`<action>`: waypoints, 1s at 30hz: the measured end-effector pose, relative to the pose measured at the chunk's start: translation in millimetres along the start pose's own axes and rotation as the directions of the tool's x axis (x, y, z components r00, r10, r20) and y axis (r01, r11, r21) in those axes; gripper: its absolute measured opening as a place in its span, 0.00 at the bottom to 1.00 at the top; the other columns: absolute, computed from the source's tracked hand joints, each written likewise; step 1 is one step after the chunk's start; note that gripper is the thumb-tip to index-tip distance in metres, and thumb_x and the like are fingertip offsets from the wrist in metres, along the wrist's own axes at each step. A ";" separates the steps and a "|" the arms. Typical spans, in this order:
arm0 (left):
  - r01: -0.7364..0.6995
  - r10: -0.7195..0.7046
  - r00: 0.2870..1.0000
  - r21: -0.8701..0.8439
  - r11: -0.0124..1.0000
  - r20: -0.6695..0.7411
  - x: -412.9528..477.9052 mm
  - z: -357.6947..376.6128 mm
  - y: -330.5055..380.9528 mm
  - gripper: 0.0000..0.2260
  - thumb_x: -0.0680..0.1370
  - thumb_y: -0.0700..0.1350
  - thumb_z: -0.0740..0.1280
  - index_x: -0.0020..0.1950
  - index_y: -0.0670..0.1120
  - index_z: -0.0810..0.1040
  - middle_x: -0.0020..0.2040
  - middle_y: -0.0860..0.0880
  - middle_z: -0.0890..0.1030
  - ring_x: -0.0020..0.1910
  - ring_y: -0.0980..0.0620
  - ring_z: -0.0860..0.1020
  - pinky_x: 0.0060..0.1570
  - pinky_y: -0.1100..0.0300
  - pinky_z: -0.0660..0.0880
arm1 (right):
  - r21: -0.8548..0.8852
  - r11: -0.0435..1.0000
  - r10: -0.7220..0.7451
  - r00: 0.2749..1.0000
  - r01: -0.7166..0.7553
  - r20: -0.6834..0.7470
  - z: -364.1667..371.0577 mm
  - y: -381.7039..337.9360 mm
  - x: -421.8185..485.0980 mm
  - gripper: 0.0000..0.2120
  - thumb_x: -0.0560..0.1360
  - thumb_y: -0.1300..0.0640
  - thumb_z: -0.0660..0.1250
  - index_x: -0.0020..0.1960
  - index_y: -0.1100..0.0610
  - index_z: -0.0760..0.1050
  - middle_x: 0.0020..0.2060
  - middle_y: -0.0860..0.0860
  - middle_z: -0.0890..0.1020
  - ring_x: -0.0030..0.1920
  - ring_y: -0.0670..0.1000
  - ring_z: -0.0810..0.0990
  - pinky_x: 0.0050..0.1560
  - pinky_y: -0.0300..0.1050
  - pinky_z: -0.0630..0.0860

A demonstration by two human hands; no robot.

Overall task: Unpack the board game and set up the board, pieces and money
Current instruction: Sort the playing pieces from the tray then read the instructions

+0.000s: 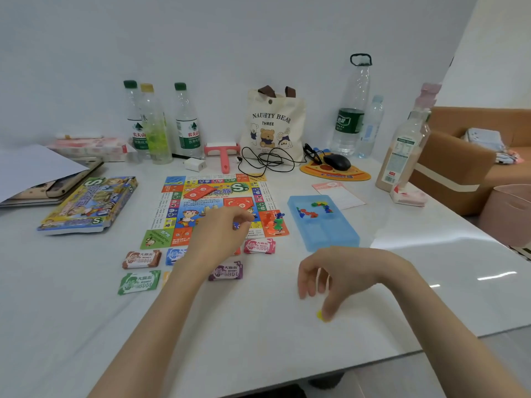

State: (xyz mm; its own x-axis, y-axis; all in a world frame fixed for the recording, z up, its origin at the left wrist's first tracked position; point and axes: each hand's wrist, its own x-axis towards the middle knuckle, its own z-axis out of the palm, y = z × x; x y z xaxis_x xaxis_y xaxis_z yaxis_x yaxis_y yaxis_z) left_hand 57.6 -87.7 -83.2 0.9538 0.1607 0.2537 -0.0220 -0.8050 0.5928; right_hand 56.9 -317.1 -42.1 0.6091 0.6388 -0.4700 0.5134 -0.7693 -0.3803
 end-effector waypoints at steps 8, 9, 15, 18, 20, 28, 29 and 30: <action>-0.009 0.009 1.000 0.007 1.000 -0.019 -13.5 -5.1 -1.0 0.08 0.79 0.47 0.65 0.57 0.53 0.80 0.52 0.59 0.81 0.42 0.61 0.75 0.45 0.63 0.71 | 0.031 0.997 0.070 0.996 -0.069 -0.050 12.5 -2.9 -1.9 0.10 0.64 0.57 0.79 0.41 0.47 0.81 0.39 0.43 0.84 0.34 0.35 0.78 0.37 0.31 0.72; -0.005 0.006 1.000 0.020 1.000 -0.025 -14.1 -6.2 -1.7 0.09 0.79 0.47 0.64 0.57 0.53 0.81 0.52 0.59 0.81 0.42 0.60 0.75 0.43 0.64 0.70 | 0.041 0.997 0.074 0.996 -0.072 -0.055 12.8 -2.9 -0.9 0.09 0.65 0.57 0.79 0.40 0.47 0.81 0.39 0.43 0.85 0.35 0.35 0.79 0.37 0.31 0.72; 0.049 -0.048 0.998 0.039 0.998 -0.030 -14.3 -13.4 -9.9 0.09 0.79 0.47 0.64 0.57 0.54 0.80 0.54 0.59 0.81 0.46 0.56 0.78 0.45 0.59 0.75 | 0.078 0.994 0.078 0.995 -0.073 -0.062 12.1 -5.7 4.0 0.10 0.65 0.59 0.78 0.42 0.50 0.81 0.37 0.44 0.85 0.35 0.35 0.79 0.41 0.33 0.73; 0.055 -0.054 0.998 0.062 0.997 -0.027 -12.5 -17.0 -14.4 0.09 0.79 0.47 0.64 0.57 0.54 0.80 0.55 0.59 0.81 0.45 0.57 0.79 0.45 0.60 0.74 | 0.050 0.996 0.082 0.995 -0.080 -0.049 10.2 -8.6 6.5 0.08 0.66 0.58 0.78 0.40 0.48 0.81 0.37 0.43 0.85 0.35 0.36 0.79 0.37 0.31 0.71; 0.058 -0.057 0.998 0.054 0.997 -0.020 -9.8 -19.6 -17.0 0.10 0.79 0.47 0.64 0.58 0.54 0.80 0.56 0.59 0.81 0.46 0.57 0.77 0.48 0.61 0.73 | 0.027 0.996 0.086 0.996 -0.085 -0.038 8.4 -10.5 8.6 0.07 0.66 0.57 0.78 0.38 0.48 0.81 0.36 0.43 0.84 0.35 0.37 0.79 0.35 0.30 0.70; 0.048 -0.049 0.999 0.057 0.997 0.011 10.6 -24.7 -22.4 0.08 0.79 0.47 0.64 0.56 0.54 0.81 0.56 0.59 0.81 0.48 0.59 0.76 0.47 0.60 0.73 | 0.097 0.995 0.027 0.989 -0.013 -0.143 -0.6 -15.8 22.9 0.05 0.68 0.59 0.76 0.38 0.50 0.82 0.37 0.45 0.86 0.40 0.45 0.84 0.45 0.39 0.80; 0.048 -0.049 0.999 0.059 0.997 0.016 13.7 -24.4 -23.2 0.09 0.79 0.47 0.64 0.56 0.54 0.81 0.56 0.58 0.81 0.47 0.59 0.76 0.46 0.61 0.73 | 0.132 0.991 0.011 0.980 0.016 -0.201 -4.0 -16.5 27.0 0.05 0.69 0.59 0.76 0.39 0.50 0.82 0.37 0.45 0.86 0.41 0.46 0.84 0.47 0.42 0.81; 0.046 -0.047 0.999 0.060 0.997 0.018 15.7 -23.7 -23.5 0.09 0.79 0.47 0.64 0.56 0.54 0.81 0.56 0.58 0.81 0.47 0.59 0.76 0.46 0.61 0.72 | 0.174 0.984 0.000 0.965 0.047 -0.263 -7.2 -17.2 30.8 0.04 0.69 0.59 0.75 0.40 0.50 0.83 0.36 0.45 0.86 0.41 0.45 0.84 0.49 0.44 0.81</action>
State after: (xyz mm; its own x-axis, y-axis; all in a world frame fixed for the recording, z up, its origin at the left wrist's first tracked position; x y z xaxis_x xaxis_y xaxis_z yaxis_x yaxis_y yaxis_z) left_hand 66.1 -52.7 -75.1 0.9590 0.1880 0.2123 0.0393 -0.8294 0.5572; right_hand 71.2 -284.1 -44.3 0.7468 0.6187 -0.2439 0.4286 -0.7282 -0.5347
